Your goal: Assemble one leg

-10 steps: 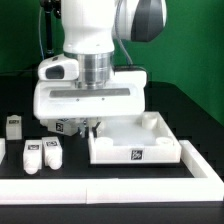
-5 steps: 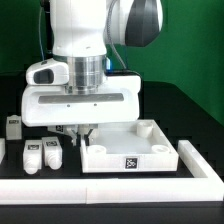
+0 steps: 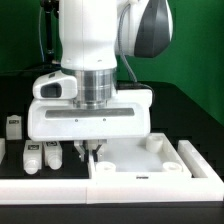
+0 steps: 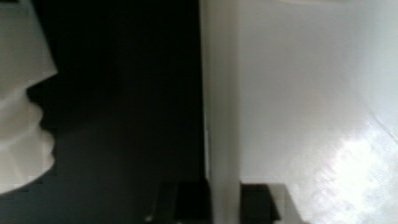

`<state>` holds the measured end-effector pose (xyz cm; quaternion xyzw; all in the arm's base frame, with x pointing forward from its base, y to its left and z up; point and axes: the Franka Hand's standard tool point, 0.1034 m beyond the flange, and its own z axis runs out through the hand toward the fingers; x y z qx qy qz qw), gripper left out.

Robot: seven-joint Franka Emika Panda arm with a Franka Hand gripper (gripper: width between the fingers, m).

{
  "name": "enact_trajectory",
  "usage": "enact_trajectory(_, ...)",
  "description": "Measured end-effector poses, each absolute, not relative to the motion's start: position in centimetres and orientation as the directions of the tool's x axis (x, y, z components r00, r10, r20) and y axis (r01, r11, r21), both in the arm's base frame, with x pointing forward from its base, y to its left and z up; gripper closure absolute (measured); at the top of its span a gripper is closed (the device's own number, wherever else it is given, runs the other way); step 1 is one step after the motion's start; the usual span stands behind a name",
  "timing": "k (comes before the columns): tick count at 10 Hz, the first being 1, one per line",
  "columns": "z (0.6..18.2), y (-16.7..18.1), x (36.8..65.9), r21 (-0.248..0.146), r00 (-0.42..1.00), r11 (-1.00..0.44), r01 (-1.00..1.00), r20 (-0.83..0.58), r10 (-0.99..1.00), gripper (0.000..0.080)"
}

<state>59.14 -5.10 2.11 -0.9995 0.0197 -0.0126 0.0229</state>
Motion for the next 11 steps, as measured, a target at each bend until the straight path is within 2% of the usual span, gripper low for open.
enact_trajectory(3, 1.6, -2.2, 59.3, -0.047, 0.998, -0.997, -0.059, 0.002, -0.059, 0.0745)
enact_trajectory(8, 1.5, -2.2, 59.3, -0.037, 0.998, -0.998, -0.058, 0.011, -0.059, 0.0745)
enact_trajectory(9, 1.5, -2.2, 59.3, -0.037, 0.998, -0.998, -0.058, 0.011, -0.059, 0.0507)
enact_trajectory(10, 1.8, -2.4, 59.3, -0.041, 0.999, -0.998, -0.053, 0.004, -0.053, 0.0507)
enact_trajectory(11, 3.3, -3.3, 58.7, -0.058, 0.998, -0.997, -0.046, -0.033, -0.044, 0.0325)
